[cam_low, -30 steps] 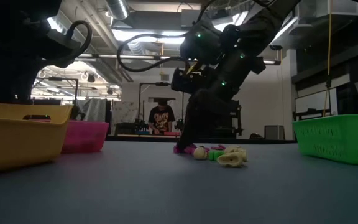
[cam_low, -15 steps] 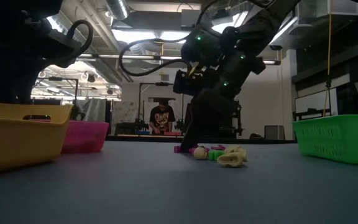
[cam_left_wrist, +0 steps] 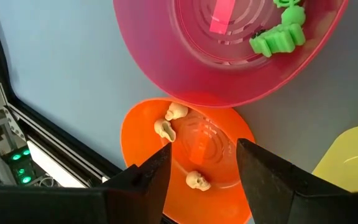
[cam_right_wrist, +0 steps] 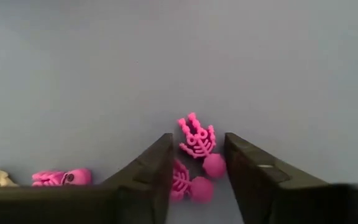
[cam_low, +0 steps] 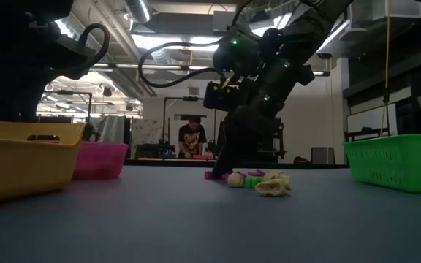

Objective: Sort Halloween decoration
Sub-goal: Put the pink skeleton toy into the light yellow bin

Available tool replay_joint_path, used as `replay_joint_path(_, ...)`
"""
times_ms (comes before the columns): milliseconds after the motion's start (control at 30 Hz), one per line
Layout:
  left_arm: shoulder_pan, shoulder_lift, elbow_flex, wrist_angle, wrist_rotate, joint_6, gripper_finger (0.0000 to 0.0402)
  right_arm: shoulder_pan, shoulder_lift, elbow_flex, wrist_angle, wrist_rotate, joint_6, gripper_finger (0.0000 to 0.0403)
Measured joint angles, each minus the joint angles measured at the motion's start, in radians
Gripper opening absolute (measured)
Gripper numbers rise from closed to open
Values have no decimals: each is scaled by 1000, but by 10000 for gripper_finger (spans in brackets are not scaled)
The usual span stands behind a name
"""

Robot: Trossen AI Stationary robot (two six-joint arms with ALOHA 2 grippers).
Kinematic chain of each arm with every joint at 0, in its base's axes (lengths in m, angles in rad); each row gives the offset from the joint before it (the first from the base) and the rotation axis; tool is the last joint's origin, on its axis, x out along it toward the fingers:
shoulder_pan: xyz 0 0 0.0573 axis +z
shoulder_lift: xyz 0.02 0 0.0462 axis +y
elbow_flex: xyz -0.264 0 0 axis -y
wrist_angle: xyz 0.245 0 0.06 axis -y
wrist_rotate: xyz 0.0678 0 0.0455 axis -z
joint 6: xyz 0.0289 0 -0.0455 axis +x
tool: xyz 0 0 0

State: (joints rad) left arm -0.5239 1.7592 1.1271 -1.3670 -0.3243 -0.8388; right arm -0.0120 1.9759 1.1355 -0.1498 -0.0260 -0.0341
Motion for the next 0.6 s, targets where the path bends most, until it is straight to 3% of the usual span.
replay_joint_path(333,0,0,0,56,-6,2,164,-1,0,-2,14,-6,-4,36)
replay_joint_path(600,0,0,0,123,-7,2,164,-2,1,-3,33,-38,-3,39)
